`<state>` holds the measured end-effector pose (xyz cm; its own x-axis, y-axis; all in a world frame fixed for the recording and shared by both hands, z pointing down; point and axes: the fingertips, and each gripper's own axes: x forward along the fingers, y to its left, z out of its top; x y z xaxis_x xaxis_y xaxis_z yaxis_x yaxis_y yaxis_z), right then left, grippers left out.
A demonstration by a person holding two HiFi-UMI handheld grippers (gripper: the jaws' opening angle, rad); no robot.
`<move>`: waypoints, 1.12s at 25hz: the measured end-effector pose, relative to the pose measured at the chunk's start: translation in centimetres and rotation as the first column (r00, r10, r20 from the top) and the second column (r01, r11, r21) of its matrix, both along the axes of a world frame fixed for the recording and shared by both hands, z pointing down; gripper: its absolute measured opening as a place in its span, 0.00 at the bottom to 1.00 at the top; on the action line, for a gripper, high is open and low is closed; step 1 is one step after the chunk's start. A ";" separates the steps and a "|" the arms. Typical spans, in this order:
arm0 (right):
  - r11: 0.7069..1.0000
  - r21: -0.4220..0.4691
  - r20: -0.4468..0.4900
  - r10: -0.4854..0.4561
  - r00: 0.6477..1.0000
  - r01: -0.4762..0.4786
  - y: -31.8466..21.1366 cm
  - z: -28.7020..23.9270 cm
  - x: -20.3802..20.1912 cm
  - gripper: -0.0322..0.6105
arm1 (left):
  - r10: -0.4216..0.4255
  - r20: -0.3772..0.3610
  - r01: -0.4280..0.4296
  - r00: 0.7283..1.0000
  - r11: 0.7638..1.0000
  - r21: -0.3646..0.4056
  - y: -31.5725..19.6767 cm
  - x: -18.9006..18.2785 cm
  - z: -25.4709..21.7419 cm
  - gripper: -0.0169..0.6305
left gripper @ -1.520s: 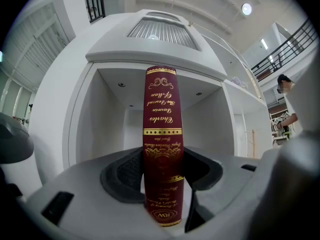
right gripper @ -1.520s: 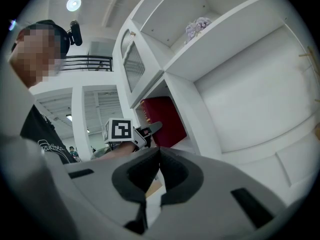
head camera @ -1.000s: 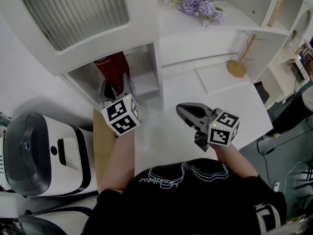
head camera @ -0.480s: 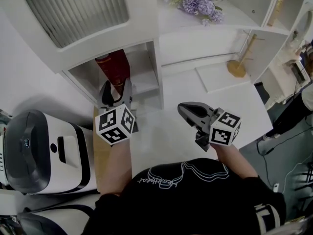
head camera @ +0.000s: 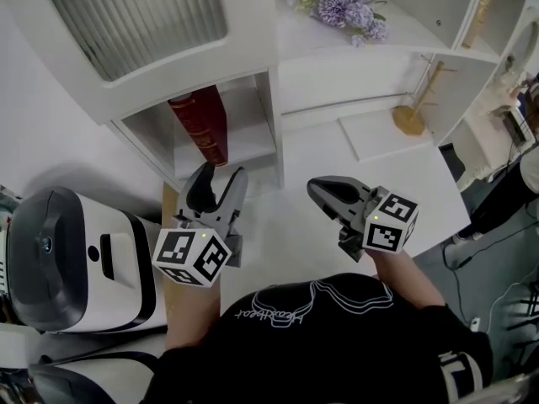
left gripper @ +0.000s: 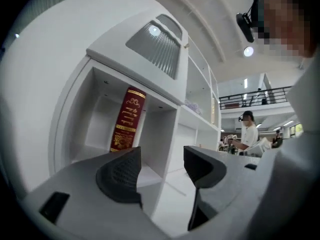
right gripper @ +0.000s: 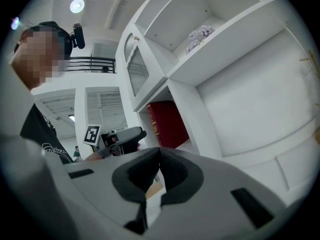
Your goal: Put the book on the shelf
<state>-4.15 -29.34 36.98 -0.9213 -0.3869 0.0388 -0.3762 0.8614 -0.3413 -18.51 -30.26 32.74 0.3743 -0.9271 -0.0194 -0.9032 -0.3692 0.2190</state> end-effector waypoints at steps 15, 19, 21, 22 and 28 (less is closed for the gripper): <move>0.996 0.086 0.010 -0.031 0.999 0.030 1.0 -1.9 -1.0 0.06 | 0.246 -0.022 -0.247 0.969 0.969 -0.032 3.5 5.2 2.5 0.03; 0.996 0.085 0.003 -0.038 0.999 0.037 1.2 -1.8 -1.2 0.06 | 0.259 -0.020 -0.259 0.966 0.965 -0.034 3.6 5.5 2.5 0.03; 0.996 0.083 0.000 -0.039 0.999 0.039 1.2 -1.7 -1.2 0.06 | 0.258 -0.025 -0.258 0.966 0.965 -0.043 3.6 5.6 2.7 0.03; 0.996 0.082 -0.002 -0.040 0.999 0.040 1.2 -1.7 -1.3 0.06 | 0.255 -0.029 -0.256 0.966 0.965 -0.047 3.5 5.5 2.9 0.03; 0.996 0.078 -0.017 -0.052 0.999 0.053 1.4 -1.4 -1.4 0.06 | 0.248 -0.033 -0.249 0.968 0.966 -0.061 3.6 5.4 3.3 0.03</move>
<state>-5.56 -27.97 35.56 -0.9400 -0.3404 0.0240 -0.3342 0.9039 -0.2671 -13.10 -26.68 36.01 0.5934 -0.8045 0.0246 -0.7786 -0.5660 0.2711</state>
